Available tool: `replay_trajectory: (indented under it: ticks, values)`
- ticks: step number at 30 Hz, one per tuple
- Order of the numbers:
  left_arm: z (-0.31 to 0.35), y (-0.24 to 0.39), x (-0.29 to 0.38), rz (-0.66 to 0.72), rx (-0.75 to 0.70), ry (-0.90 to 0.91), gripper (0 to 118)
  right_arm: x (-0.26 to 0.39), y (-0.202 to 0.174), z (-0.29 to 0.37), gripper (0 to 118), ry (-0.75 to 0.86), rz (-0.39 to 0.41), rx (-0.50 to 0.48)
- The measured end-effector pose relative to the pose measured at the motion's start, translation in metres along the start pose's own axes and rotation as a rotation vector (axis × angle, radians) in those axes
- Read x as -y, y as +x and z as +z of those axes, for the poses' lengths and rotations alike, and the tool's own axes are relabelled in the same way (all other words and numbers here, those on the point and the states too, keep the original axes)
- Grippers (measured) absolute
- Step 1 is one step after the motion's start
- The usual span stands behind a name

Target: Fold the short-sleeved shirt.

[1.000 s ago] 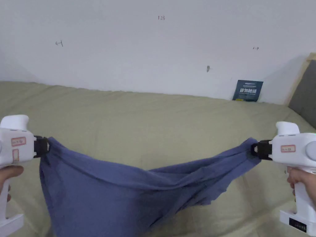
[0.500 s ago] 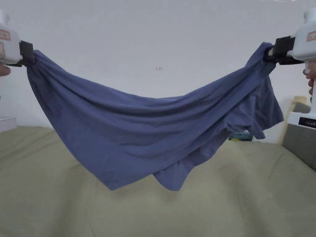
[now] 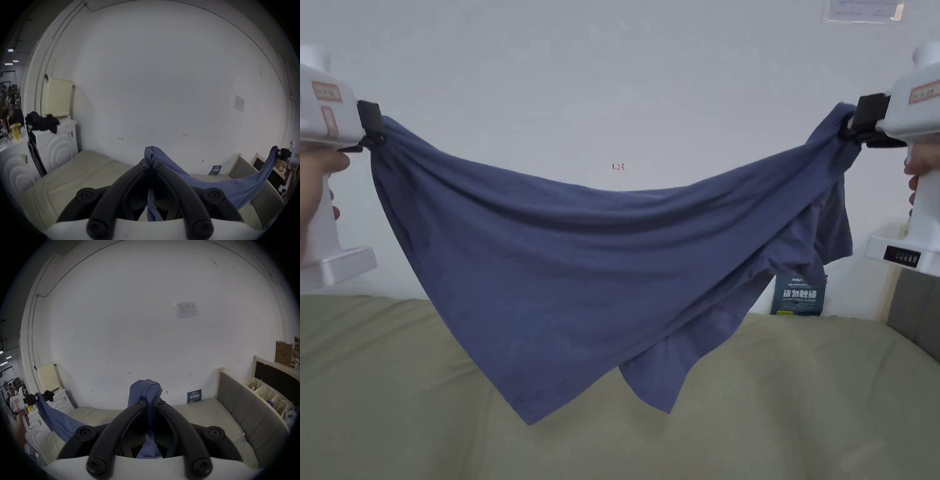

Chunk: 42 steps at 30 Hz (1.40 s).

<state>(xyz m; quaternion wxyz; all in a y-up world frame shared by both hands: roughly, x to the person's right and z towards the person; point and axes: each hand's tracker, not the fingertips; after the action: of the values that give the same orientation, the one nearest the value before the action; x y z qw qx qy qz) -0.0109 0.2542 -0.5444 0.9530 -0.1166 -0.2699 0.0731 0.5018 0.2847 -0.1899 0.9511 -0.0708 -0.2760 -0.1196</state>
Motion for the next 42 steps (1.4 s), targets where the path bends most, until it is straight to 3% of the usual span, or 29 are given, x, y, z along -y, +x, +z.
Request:
replay_trajectory:
  ticks: [8, 14, 18, 24, 31, 36, 39, 41, 42]
  values:
    - [-0.073, -0.006, 0.112, 0.027, -0.013, -0.123, 0, 0.110, 0.033, -0.066, 8, -0.132, -0.057, 0.038]
    - [-0.091, -0.014, 0.182, 0.062, -0.020, -0.221, 0, 0.166, 0.052, -0.084, 8, -0.199, -0.014, 0.071]
    - [-0.060, -0.020, 0.199, 0.050, -0.014, -0.242, 0, 0.176, 0.063, -0.047, 8, -0.212, -0.029, 0.080]
    - [0.049, -0.045, 0.229, 0.058, 0.012, -0.292, 0, 0.226, 0.082, 0.055, 8, -0.257, -0.073, 0.048]
    - [0.174, -0.087, 0.355, 0.010, -0.042, -0.491, 0, 0.363, 0.104, 0.162, 8, -0.435, 0.006, 0.042]
    - [0.232, -0.117, 0.445, 0.070, -0.071, -0.677, 0, 0.476, 0.117, 0.218, 8, -0.593, -0.066, 0.107]
    - [0.243, -0.128, 0.476, 0.081, -0.064, -0.750, 0, 0.523, 0.130, 0.221, 8, -0.686, -0.046, 0.162]
    - [0.247, -0.129, 0.479, 0.065, -0.038, -0.695, 1, 0.530, 0.135, 0.230, 9, -0.678, -0.053, 0.158]
    - [0.248, -0.127, 0.475, 0.037, -0.014, -0.661, 9, 0.531, 0.137, 0.233, 11, -0.662, -0.077, 0.153]
